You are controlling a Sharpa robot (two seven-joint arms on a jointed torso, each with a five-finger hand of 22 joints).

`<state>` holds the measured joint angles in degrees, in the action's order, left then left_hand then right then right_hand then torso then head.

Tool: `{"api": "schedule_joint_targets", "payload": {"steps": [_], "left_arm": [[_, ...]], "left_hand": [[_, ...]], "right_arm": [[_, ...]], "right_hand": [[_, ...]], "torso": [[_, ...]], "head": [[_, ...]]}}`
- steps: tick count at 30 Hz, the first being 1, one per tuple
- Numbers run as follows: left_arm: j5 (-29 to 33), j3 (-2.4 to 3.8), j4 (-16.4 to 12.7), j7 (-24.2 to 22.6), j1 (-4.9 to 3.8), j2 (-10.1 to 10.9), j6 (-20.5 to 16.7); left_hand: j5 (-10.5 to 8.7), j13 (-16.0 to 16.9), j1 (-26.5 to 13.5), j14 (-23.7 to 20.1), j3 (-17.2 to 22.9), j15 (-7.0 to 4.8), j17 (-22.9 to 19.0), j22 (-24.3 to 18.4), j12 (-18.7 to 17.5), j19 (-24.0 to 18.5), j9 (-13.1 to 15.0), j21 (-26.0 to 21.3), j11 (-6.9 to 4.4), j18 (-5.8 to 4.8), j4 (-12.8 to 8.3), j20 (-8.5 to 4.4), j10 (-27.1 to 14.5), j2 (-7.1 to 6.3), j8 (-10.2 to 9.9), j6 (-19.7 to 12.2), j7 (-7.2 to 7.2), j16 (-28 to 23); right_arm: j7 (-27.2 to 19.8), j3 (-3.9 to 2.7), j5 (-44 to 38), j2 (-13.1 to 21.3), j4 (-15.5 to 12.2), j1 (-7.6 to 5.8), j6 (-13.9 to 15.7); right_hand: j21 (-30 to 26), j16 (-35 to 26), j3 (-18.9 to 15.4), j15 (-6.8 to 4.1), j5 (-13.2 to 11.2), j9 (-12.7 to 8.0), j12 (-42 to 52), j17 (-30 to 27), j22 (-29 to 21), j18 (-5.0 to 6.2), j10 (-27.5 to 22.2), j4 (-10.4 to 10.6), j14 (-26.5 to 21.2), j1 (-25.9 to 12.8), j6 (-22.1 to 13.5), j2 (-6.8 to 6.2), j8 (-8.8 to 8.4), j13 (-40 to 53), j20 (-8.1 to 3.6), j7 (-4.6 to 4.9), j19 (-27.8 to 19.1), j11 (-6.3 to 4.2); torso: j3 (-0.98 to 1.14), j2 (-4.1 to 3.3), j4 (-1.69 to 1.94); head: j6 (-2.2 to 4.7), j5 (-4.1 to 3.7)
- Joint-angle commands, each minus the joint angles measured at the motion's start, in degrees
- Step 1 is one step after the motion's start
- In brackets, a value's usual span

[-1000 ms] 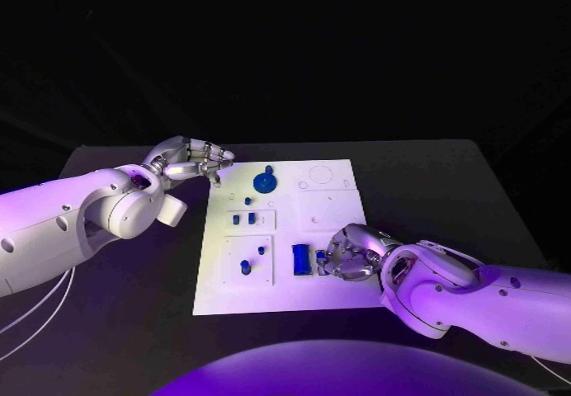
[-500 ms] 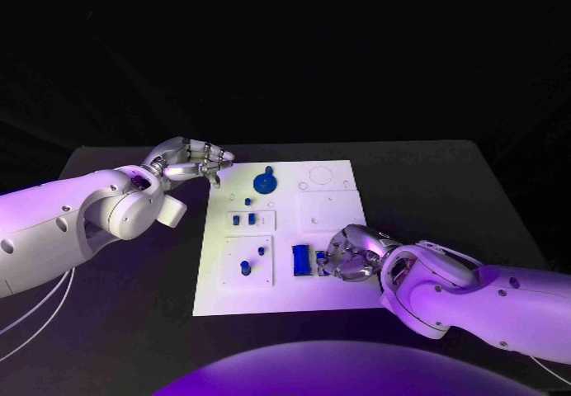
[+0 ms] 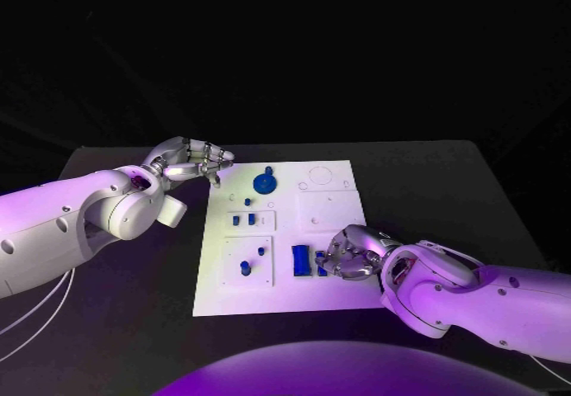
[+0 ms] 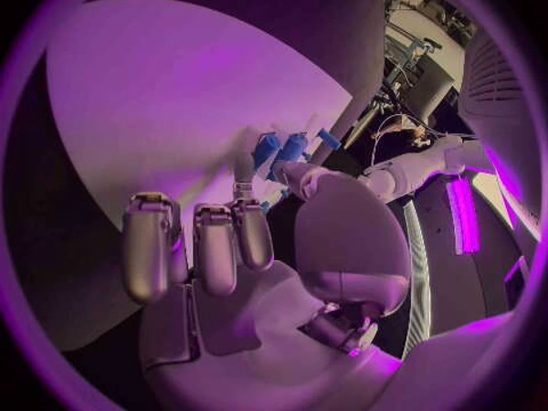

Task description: Assemble the parts on the task board

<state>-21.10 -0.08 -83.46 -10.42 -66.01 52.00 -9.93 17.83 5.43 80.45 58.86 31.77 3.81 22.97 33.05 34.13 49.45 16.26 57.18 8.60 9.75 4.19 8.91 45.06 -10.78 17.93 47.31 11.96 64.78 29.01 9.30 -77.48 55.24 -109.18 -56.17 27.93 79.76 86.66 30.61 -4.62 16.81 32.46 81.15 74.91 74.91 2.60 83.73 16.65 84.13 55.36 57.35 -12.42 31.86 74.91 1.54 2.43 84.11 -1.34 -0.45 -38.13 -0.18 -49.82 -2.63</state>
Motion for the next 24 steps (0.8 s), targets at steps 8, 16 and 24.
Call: {"api": "schedule_joint_targets", "payload": {"steps": [8, 16, 24], "left_arm": [[-0.42, 0.04, -0.09, -0.95, -0.04, -0.11, -0.16], [-0.42, 0.04, -0.04, -0.82, -0.03, -0.01, -0.09], [-0.42, 0.03, 0.03, -0.82, -0.03, 0.05, -0.10]], "left_hand": [[0.28, -0.01, -0.09, -0.42, 0.02, 0.16, 0.08, -0.06, 0.32, -0.14, 0.09, -0.14, 0.02, 0.87, -0.19, 0.40, -0.45, 0.40, 0.14, -0.30, 0.12, 0.35], [0.27, -0.01, -0.07, -0.44, 0.04, 0.16, 0.07, -0.05, 0.37, -0.14, 0.10, -0.11, 0.02, 0.87, -0.22, 0.39, -0.46, 0.40, 0.16, -0.29, 0.13, 0.35], [0.27, -0.01, -0.07, -0.44, 0.04, 0.16, 0.07, -0.05, 0.37, -0.14, 0.10, -0.11, 0.02, 0.87, -0.22, 0.39, -0.46, 0.40, 0.16, -0.29, 0.13, 0.35]], "right_arm": [[-1.49, -0.01, 0.60, 0.40, -0.16, 0.04, -1.21], [-3.87, 0.00, 1.73, 2.18, -1.06, 0.04, -3.02], [-6.30, 0.02, 4.25, 3.82, -1.84, 0.05, -4.91]], "right_hand": [[-0.32, 0.11, -1.77, -0.34, -0.37, -0.08, -0.10, 7.23, 12.35, -0.54, 2.01, -0.07, 4.31, -0.88, 0.29, 0.02, -0.31, 8.22, -0.23, 0.21, 2.78, -0.14], [-0.19, 0.14, -2.53, -0.37, -0.32, -0.08, 0.01, 7.32, 12.39, -0.56, 2.07, -0.39, 4.33, -0.52, 0.28, -0.17, -0.34, 8.32, -0.25, 0.15, 2.82, -0.18], [-0.15, 0.16, -3.60, -0.40, -0.22, -0.08, 0.12, 7.37, 12.40, -0.57, 2.12, -0.96, 4.34, 1.09, 0.23, -0.37, -0.39, 8.45, -0.28, 0.14, 2.81, -0.21]], "torso": [[0.00, 0.02, -0.02], [0.01, 0.01, -0.03], [0.03, 0.03, -0.07]], "head": [[-0.04, -0.05], [-0.09, -0.01], [0.05, 0.00]]}}
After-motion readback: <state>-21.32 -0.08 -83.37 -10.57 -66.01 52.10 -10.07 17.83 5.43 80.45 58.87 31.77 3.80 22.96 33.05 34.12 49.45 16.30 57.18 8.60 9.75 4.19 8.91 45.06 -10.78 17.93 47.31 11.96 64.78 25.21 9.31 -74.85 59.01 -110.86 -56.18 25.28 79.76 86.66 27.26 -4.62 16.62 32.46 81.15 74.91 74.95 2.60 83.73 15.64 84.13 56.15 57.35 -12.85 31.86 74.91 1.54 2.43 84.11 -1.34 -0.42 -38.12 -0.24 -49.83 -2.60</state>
